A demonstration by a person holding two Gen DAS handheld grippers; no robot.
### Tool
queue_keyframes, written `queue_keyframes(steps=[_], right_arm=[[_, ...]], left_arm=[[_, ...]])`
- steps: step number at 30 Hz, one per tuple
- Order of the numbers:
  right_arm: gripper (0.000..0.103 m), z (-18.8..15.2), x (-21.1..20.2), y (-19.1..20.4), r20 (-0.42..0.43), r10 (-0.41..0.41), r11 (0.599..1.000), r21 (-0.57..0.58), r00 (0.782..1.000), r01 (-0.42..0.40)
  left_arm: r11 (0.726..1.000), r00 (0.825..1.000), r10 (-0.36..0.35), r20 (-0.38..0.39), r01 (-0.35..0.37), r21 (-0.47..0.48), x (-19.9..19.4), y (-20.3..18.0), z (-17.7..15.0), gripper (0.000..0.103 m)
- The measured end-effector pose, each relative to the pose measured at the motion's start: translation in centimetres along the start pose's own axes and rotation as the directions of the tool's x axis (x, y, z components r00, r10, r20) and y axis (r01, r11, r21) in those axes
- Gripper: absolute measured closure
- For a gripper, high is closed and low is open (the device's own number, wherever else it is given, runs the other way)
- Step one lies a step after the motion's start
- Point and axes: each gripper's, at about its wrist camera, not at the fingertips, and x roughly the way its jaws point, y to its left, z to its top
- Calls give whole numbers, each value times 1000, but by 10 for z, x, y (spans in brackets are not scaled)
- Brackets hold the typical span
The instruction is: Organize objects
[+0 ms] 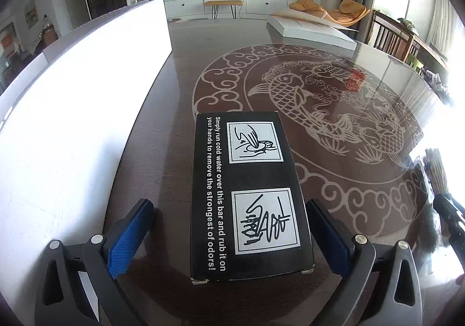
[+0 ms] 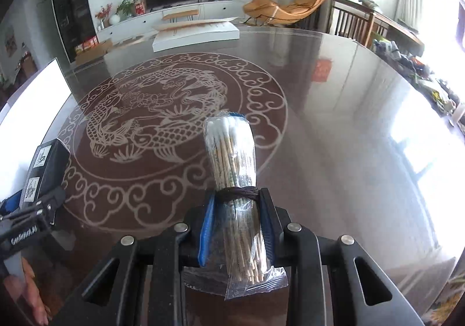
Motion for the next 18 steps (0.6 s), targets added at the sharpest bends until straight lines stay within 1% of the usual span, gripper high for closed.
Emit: queue_keyframes(steps=[1, 2, 3, 4, 5, 7, 9, 11, 15, 17, 18], right_arm=[[72, -9, -6, 3, 17, -13, 1000, -6, 1000, 13], [70, -14, -9, 5, 35, -28, 999, -19, 999, 29], [60, -20, -11, 5, 41, -39, 999, -30, 998, 40], [53, -25, -12, 5, 40, -41, 999, -32, 998, 43], [44, -26, -10, 5, 31, -36, 999, -23, 999, 37], [41, -27, -10, -2, 43, -33, 999, -3, 999, 33], [32, -27, -4, -5, 29, -24, 1000, 9, 999, 24], [31, -28, -2, -6, 17, -23, 1000, 12, 1000, 23], [24, -28, 3, -3, 9, -24, 1000, 8, 1000, 23], [19, -28, 4, -2, 2, -25, 1000, 5, 1000, 25], [18, -28, 5, -2, 0, -27, 1000, 5, 1000, 27]], left_arm=[[1000, 1000, 0, 0, 0, 0, 0, 0, 0, 0], [1000, 1000, 0, 0, 0, 0, 0, 0, 0, 0], [1000, 1000, 0, 0, 0, 0, 0, 0, 0, 0], [1000, 1000, 0, 0, 0, 0, 0, 0, 0, 0], [1000, 1000, 0, 0, 0, 0, 0, 0, 0, 0], [1000, 1000, 0, 0, 0, 0, 0, 0, 0, 0], [1000, 1000, 1, 1, -1, 0, 0, 0, 1, 0], [1000, 1000, 0, 1, 0, 0, 0, 0, 0, 0], [1000, 1000, 0, 1, 0, 0, 0, 0, 0, 0], [1000, 1000, 0, 1, 0, 0, 0, 0, 0, 0], [1000, 1000, 0, 1, 0, 0, 0, 0, 0, 0]])
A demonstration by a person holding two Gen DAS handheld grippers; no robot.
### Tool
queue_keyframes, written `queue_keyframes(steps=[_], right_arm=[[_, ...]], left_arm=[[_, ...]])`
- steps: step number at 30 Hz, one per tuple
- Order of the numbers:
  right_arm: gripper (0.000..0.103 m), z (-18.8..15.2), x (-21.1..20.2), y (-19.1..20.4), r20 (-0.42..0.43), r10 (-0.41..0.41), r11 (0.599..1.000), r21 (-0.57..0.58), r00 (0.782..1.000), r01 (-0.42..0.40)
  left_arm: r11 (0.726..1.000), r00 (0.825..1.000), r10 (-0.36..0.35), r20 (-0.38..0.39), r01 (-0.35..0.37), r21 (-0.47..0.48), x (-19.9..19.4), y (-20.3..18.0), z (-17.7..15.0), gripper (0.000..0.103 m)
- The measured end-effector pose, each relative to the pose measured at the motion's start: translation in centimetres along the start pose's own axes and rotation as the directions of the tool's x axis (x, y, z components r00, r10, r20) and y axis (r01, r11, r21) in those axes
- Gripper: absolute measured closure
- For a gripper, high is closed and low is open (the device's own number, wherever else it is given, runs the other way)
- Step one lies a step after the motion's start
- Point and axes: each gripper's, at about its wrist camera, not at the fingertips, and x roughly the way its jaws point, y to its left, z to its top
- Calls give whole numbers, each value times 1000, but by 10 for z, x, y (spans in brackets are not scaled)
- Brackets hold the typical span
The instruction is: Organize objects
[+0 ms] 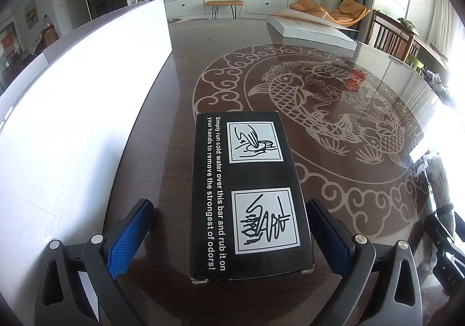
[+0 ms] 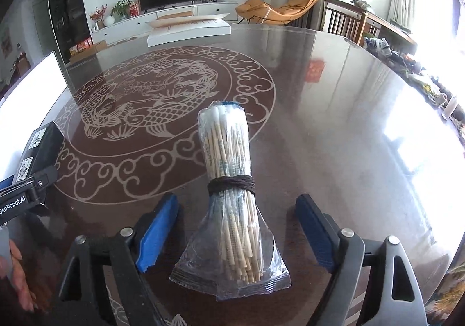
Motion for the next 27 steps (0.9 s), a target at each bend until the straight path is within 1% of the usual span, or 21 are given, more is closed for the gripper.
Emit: queue_keyframes(steps=[4, 9, 20, 23, 27], right_arm=[[17, 0, 1, -1, -4, 1, 1000, 7, 1000, -1], [11, 0, 4, -2, -18, 8, 1000, 20, 1000, -8], [9, -1, 5, -2, -21, 6, 1000, 24, 1000, -5], [6, -1, 6, -2, -26, 6, 1000, 24, 1000, -6], [6, -1, 7, -2, -28, 6, 1000, 24, 1000, -6]], left_arm=[[1000, 1000, 0, 0, 0, 0, 0, 0, 0, 0], [1000, 1000, 0, 0, 0, 0, 0, 0, 0, 0], [1000, 1000, 0, 0, 0, 0, -1, 0, -1, 0], [1000, 1000, 0, 0, 0, 0, -1, -1, -1, 0], [1000, 1000, 0, 0, 0, 0, 0, -1, -1, 0]])
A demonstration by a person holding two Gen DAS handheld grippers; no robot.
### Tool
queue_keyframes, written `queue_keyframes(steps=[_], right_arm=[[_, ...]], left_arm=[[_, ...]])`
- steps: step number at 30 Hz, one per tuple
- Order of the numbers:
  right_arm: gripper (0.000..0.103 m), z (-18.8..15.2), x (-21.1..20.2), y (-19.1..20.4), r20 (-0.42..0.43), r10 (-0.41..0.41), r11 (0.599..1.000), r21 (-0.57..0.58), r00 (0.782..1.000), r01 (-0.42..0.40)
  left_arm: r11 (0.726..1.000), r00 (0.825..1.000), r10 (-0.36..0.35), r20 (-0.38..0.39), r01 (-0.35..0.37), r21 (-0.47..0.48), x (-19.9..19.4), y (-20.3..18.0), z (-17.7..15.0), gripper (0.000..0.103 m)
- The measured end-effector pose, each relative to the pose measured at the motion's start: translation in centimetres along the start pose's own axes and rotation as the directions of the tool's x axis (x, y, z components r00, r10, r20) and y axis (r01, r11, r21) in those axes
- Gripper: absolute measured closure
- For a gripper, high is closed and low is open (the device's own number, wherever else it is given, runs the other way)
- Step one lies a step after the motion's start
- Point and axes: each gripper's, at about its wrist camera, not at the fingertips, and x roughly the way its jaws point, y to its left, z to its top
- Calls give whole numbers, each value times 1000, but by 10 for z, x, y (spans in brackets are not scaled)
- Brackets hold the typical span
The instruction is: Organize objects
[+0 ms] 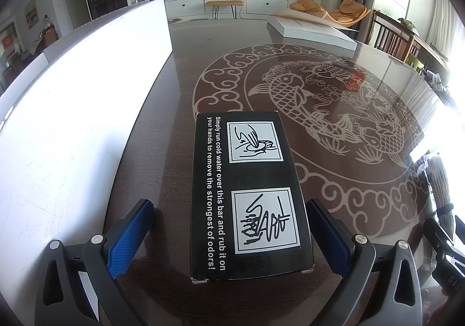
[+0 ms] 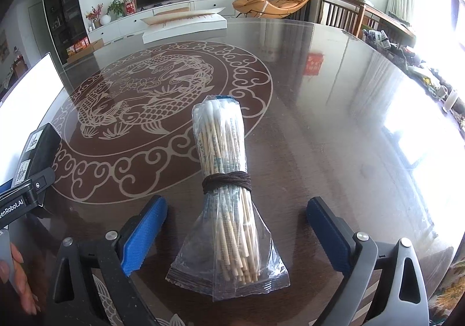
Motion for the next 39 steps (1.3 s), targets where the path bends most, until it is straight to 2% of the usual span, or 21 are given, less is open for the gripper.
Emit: queue_keyframes(steps=[8, 39], right_arm=[[2, 0, 1, 1, -6, 3, 1000, -3, 1000, -3], [1, -2, 1, -1, -8, 4, 1000, -3, 1000, -4]], left_arm=[[1000, 1000, 0, 0, 0, 0, 0, 0, 0, 0], [1000, 1000, 0, 0, 0, 0, 0, -1, 0, 0]])
